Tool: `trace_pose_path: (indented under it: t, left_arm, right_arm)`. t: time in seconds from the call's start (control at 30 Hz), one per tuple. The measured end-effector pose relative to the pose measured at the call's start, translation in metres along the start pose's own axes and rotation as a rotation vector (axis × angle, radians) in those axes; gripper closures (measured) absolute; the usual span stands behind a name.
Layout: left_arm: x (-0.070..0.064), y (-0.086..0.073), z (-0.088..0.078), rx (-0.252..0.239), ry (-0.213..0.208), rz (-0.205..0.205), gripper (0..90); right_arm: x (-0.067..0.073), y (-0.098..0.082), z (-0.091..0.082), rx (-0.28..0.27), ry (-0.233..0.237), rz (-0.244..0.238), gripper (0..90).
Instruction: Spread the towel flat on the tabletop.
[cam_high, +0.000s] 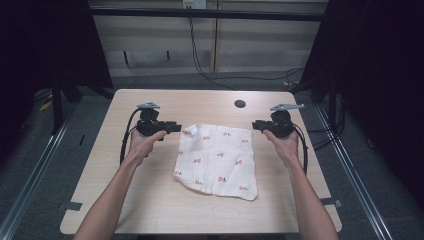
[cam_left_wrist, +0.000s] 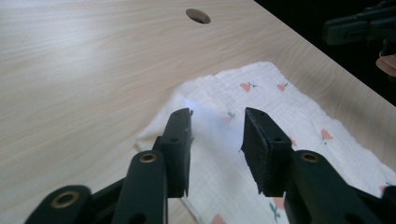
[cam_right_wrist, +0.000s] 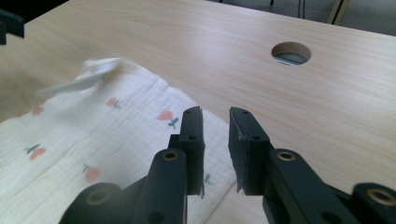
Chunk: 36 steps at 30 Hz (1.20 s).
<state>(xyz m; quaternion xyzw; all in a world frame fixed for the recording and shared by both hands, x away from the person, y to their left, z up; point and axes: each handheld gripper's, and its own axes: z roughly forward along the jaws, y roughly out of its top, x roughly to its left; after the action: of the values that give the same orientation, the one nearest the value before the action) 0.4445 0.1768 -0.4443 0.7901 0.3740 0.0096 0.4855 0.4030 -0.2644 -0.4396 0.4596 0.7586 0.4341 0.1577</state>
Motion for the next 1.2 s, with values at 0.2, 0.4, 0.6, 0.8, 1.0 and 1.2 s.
trace_pose_path:
  t: [0.2, 0.4, 0.6, 0.8, 1.0, 1.2]
  left_arm:
    - [-0.018, -0.022, -0.019, 0.048, -0.035, 0.070, 60.5]
    - [-0.038, -0.053, -0.038, 0.110, -0.074, 0.123, 56.5]
    - [-0.059, -0.083, -0.047, 0.114, -0.111, 0.162, 56.5]
    - [-0.064, -0.095, -0.033, 0.161, -0.126, 0.175, 56.8]
    - [-0.064, -0.104, -0.016, 0.258, -0.142, 0.164, 66.6]
    - [-0.068, -0.094, -0.020, 0.205, -0.246, 0.149, 86.3]
  right_arm:
    - [0.019, -0.016, -0.018, 0.009, 0.048, -0.038, 71.0]
    - [0.043, -0.044, -0.035, 0.063, 0.086, -0.074, 68.4]
    - [0.070, -0.070, -0.046, 0.084, 0.110, -0.123, 69.8]
    - [0.094, -0.096, -0.045, 0.109, 0.142, -0.156, 70.9]
    - [0.098, -0.109, -0.038, 0.157, 0.173, -0.162, 70.9]
    - [0.101, -0.112, -0.033, 0.186, 0.171, -0.178, 70.9]
